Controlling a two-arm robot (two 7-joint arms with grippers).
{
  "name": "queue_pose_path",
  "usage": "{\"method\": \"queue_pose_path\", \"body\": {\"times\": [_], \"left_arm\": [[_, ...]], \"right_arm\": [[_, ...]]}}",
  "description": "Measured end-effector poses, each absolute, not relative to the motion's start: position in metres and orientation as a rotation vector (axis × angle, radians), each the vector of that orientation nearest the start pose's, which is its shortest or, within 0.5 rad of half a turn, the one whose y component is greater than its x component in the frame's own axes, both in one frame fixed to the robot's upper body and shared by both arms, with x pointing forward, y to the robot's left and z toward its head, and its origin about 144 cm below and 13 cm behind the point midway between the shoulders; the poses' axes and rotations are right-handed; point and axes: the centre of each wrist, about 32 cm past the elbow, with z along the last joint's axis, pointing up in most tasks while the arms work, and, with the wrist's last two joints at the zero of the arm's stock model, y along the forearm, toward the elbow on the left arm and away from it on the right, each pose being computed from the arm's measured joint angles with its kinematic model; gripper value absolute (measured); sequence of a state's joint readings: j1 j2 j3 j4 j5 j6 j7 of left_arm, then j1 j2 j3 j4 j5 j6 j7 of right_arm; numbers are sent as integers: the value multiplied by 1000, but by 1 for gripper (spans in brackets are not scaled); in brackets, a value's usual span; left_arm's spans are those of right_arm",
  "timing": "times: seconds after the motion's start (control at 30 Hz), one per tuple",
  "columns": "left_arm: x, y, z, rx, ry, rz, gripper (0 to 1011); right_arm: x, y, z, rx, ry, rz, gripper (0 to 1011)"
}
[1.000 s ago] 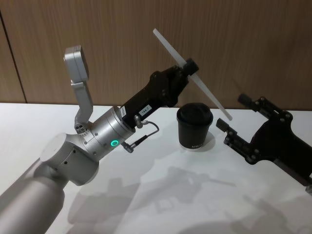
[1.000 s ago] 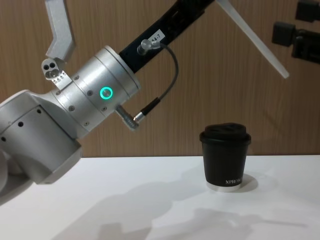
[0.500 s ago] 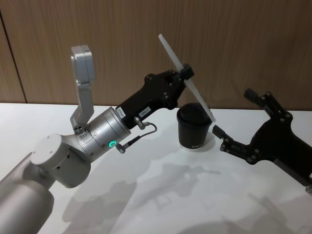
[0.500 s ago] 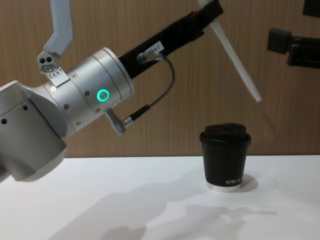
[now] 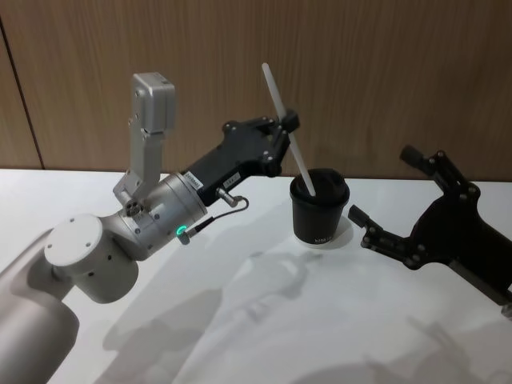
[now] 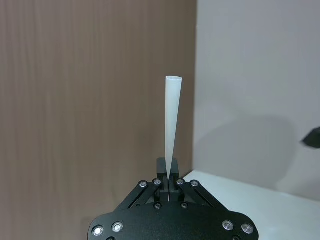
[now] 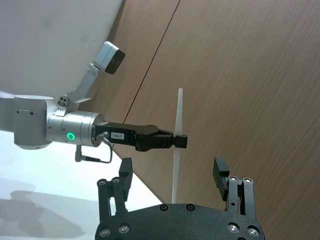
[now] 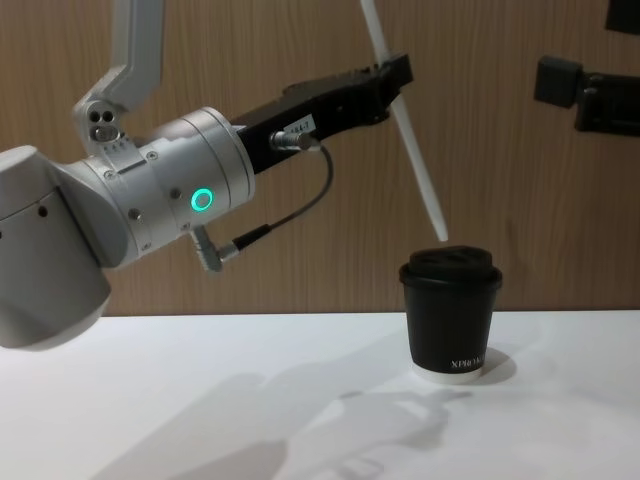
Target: Pick up the straw with one hand, pass it to the other hand, and insert it into the cup.
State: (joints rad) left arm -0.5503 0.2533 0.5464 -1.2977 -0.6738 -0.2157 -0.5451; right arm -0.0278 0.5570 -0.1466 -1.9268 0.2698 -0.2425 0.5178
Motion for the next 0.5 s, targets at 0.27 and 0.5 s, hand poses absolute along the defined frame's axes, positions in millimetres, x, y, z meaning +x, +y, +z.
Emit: {"method": "queue_pose_path", "body": {"times": [0.27, 0.5], "left_arm": [[588, 171, 1232, -315, -147, 664, 4], [603, 173, 1234, -296, -183, 680, 4]], "right_arm": [[433, -287, 1252, 52, -535, -718, 1001], [433, -287, 1252, 52, -535, -718, 1001]]}}
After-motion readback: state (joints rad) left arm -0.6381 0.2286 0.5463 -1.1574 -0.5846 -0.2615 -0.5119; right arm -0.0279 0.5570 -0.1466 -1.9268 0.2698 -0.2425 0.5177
